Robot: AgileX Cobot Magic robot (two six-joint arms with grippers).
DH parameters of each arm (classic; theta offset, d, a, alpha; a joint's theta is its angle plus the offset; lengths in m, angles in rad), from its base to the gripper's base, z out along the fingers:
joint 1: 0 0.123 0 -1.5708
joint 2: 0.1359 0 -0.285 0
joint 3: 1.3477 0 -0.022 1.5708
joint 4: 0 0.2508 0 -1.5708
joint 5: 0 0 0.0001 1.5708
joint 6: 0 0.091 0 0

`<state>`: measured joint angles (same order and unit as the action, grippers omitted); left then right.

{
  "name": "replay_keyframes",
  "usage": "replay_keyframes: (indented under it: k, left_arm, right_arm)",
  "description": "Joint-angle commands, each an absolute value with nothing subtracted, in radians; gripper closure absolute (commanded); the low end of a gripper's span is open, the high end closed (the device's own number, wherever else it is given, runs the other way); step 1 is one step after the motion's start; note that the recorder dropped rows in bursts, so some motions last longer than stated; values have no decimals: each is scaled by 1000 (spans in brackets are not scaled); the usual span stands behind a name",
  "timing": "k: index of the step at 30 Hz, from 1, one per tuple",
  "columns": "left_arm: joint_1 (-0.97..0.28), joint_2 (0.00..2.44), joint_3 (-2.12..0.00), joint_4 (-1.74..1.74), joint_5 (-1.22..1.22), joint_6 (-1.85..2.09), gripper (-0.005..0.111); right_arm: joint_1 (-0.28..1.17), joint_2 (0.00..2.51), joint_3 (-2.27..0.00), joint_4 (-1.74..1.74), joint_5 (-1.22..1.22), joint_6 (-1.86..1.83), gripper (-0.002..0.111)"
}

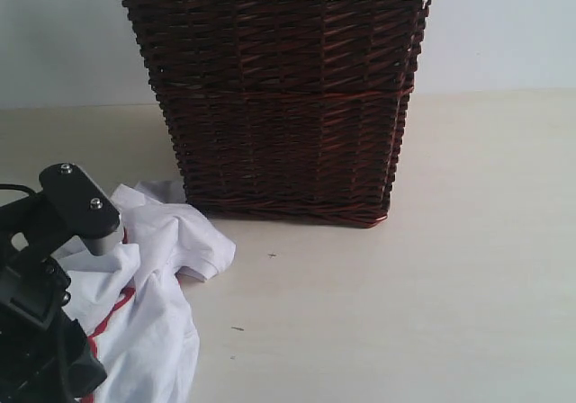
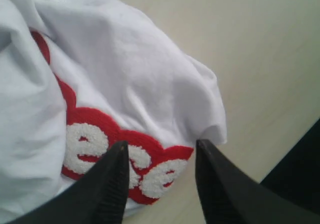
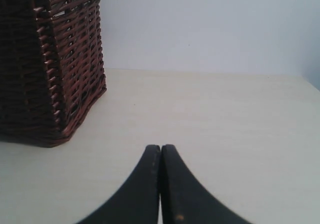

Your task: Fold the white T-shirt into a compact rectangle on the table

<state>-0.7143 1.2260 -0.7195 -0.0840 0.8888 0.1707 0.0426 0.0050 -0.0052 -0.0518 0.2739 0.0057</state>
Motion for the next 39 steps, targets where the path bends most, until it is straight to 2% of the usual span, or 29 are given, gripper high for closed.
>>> replay_keyframes:
  k: [1, 3, 9, 13, 17, 22, 26, 29, 33, 35, 39]
  left_arm:
    - [-720, 1217, -713, -85, 884, 180, 64]
    - [-720, 1217, -713, -85, 884, 180, 64]
    - [-720, 1217, -713, -85, 877, 182, 64]
    - [-720, 1217, -713, -85, 877, 182, 64]
    - [-720, 1217, -713, -85, 879, 182, 64]
    - [-720, 1217, -713, -85, 879, 182, 65]
    - [-720, 1217, -713, -85, 890, 182, 65]
    - [-720, 1217, -713, -85, 909, 182, 75]
    - [-720, 1217, -713, -85, 921, 184, 106]
    - [-720, 1217, -713, -83, 924, 184, 107]
    - [-720, 1217, -713, -83, 924, 184, 107]
  right_arm:
    - [36, 0, 0, -163, 201, -146, 108]
    - [36, 0, 0, -193, 90, -199, 108]
    - [36, 0, 0, -93, -321, -11, 108]
    - [36, 0, 0, -96, -345, 448, 108]
    - [36, 0, 0, -157, -374, 480, 108]
    - [36, 0, 0, -155, -533, 505, 108]
    - [36, 0, 0, -157, -604, 661, 108]
    - [36, 0, 0, -172, -607, 711, 108]
    - [36, 0, -82, -388, -402, 795, 108]
    - [36, 0, -161, -575, -325, 925, 108]
    - [36, 66, -320, -1021, -339, 1286, 108]
